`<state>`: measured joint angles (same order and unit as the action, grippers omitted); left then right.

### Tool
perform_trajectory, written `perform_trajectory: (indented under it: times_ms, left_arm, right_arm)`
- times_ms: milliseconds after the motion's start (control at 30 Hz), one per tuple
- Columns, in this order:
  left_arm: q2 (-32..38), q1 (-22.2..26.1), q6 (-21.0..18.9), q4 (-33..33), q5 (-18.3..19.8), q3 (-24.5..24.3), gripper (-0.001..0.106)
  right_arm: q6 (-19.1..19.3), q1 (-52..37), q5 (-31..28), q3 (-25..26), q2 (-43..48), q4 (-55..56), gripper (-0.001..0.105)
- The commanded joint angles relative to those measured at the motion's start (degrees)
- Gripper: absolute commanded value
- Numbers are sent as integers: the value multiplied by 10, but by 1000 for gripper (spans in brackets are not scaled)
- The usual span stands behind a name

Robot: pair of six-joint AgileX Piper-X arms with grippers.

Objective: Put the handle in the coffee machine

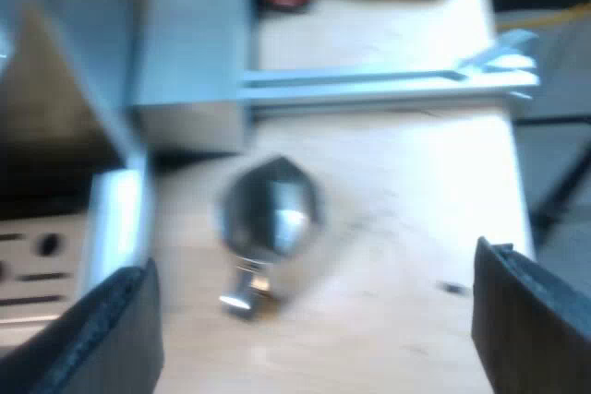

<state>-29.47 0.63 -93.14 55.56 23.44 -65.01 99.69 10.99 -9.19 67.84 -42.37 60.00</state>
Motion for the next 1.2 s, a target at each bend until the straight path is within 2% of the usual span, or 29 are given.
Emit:
perform_trajectory:
  times_ms: [33,133,233,367,467,667,800,867,900,967,1033,1200]
  left_arm:
    - [20,-1,15,17,-15,0,86]
    - [51,-1,20,32,-20,0,86]
    - [80,-1,15,40,-24,3,86]
    - [130,-1,17,52,-61,18,86]
    - [171,-1,22,79,-68,33,86]
    - [278,-1,52,112,-71,69,86]
    - [344,-1,52,129,-74,88,86]
    - [385,-1,52,158,-79,94,86]
    - [387,-1,53,169,-80,94,86]
    - [381,2,62,234,-87,83,86]
    - [383,2,65,245,-109,85,86]
    - [384,2,57,234,-128,89,86]
  right_arm:
    - [33,-31,5,5,34,21,71]
    - [47,-47,5,-12,73,24,71]
    - [45,-50,5,-40,115,24,71]
    - [38,-50,5,-81,180,24,71]
    - [38,-50,5,-101,234,24,71]
    - [43,-50,5,-121,345,24,71]
    - [43,-50,5,-123,397,51,71]
    - [44,-50,5,-123,426,81,71]
    - [46,-50,5,-123,434,90,71]
    - [52,-50,5,-123,459,112,71]
    - [60,-50,4,-112,456,143,71]
    - [77,-46,24,-112,457,141,71]
